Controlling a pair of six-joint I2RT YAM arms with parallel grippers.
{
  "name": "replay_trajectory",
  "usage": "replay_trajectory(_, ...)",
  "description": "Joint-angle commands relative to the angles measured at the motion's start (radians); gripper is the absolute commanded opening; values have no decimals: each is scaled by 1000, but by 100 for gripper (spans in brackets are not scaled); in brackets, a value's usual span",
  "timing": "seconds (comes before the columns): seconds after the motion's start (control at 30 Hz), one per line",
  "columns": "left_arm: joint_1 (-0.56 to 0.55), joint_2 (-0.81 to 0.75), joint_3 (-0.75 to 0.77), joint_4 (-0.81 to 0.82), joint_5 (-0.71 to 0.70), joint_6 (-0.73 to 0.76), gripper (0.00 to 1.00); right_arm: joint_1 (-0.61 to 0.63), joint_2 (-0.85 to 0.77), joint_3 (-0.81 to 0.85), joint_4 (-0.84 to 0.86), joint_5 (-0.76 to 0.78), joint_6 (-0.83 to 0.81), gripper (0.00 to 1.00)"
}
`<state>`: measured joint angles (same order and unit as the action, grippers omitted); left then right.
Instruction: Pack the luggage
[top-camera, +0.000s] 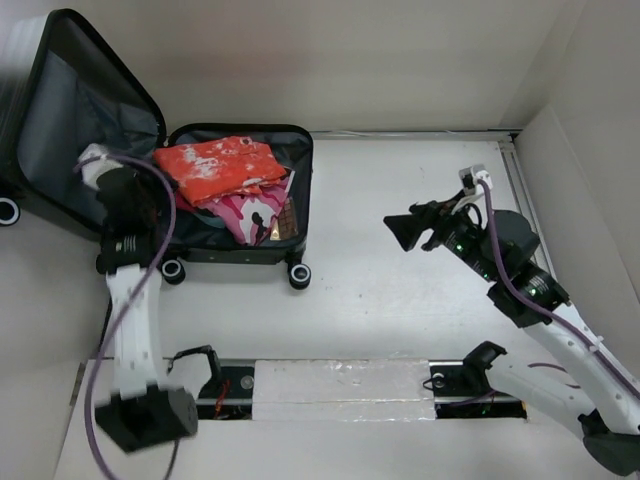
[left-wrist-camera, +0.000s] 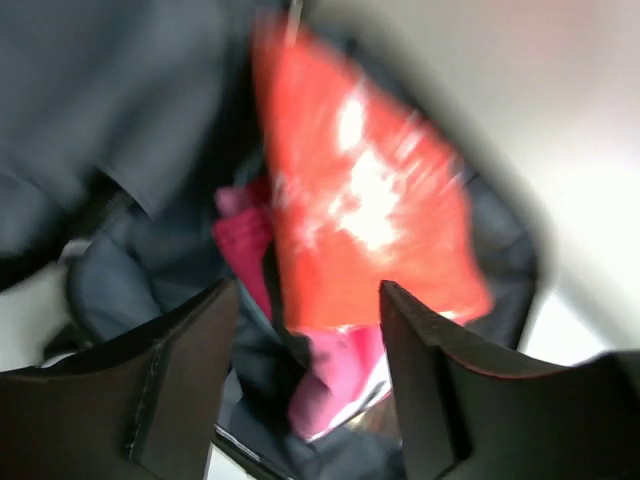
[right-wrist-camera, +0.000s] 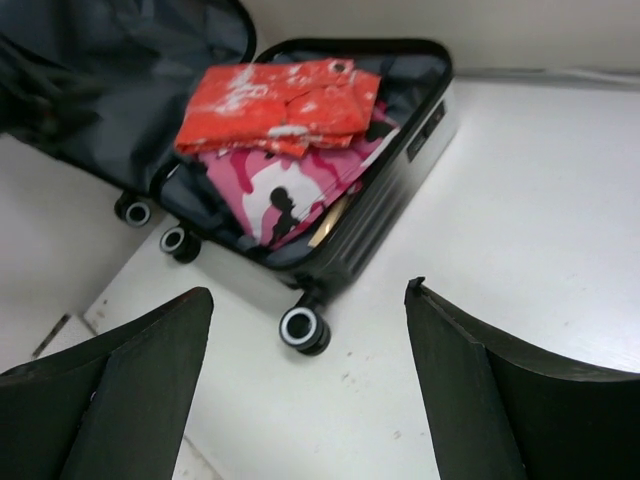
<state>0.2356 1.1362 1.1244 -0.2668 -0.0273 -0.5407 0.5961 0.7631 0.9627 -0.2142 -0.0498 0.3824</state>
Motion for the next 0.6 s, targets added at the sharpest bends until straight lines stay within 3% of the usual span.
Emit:
replay_trajectory(0.0,1,-281,-58,55,-245,-28,56,47,21,-19,93,-45,16,83)
replay_trajectory(0.1,1,-352,-36,8,-420,-4,64,80,35,-39,93,-55,6,80)
replay_trajectory(0.27,11,-227,20,-187,-774,-22,71,117,44,-59,107,-101,-13,80)
replay_trajectory(0.43,103,-143,109,-201,-784,5,71,117,13,-96,107,-110,-34,80)
replay_trajectory(0.57,131,32,265,-335,-925,-17,67,117,4,-127,107,-110,-34,80)
